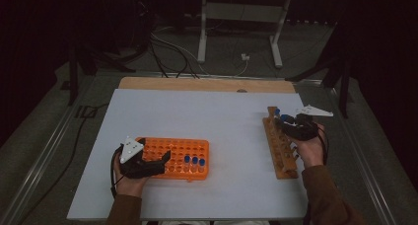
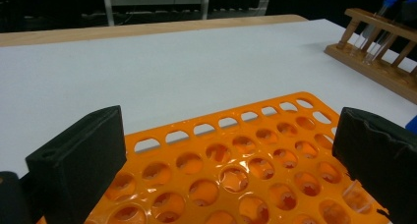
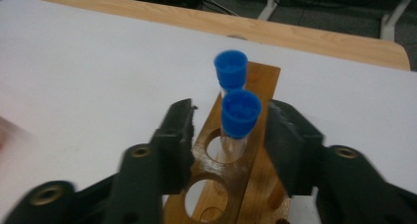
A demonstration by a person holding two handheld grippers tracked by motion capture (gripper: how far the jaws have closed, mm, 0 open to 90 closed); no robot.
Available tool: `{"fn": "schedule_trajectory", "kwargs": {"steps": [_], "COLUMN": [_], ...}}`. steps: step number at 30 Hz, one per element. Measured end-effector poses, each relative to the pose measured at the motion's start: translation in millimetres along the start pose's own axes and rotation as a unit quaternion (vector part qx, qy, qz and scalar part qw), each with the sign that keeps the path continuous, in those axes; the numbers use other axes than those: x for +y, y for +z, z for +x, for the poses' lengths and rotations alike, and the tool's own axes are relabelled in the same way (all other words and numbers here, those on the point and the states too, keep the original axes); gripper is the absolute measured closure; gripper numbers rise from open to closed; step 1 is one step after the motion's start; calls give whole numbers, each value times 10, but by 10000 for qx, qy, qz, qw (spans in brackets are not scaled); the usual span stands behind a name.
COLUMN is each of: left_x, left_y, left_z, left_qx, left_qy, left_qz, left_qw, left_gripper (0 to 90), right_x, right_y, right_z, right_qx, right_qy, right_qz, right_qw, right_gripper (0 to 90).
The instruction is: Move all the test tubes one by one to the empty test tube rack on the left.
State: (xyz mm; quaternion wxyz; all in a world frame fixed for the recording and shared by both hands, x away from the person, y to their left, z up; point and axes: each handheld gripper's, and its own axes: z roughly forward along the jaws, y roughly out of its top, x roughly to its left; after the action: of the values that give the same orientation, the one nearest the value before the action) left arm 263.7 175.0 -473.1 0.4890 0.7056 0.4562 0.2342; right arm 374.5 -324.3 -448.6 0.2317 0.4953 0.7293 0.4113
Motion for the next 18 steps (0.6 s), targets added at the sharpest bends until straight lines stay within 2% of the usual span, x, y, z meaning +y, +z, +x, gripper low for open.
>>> {"fn": "schedule_trajectory", "kwargs": {"steps": [4,13,18], "left_x": [-4,-9,-15], "left_y": [11,26,47], "left_z": [-12,-34,-48], "left_qx": [-7,-27,-36], "left_qy": [20,78,139], "left_qz": [36,64,113], "left_qw": [10000,9999,9998], "left_gripper": [7,7,7], "right_x": [-5,6,4], "right_y": [46,70,64], "right_z": [28,136,126], "right_qx": [-84,-239,-256], "right_qy": [-118,-536,-458], "right_qz": [38,180,190], "right_qw": [9999,9981,9984], "right_gripper": [750,764,768]}}
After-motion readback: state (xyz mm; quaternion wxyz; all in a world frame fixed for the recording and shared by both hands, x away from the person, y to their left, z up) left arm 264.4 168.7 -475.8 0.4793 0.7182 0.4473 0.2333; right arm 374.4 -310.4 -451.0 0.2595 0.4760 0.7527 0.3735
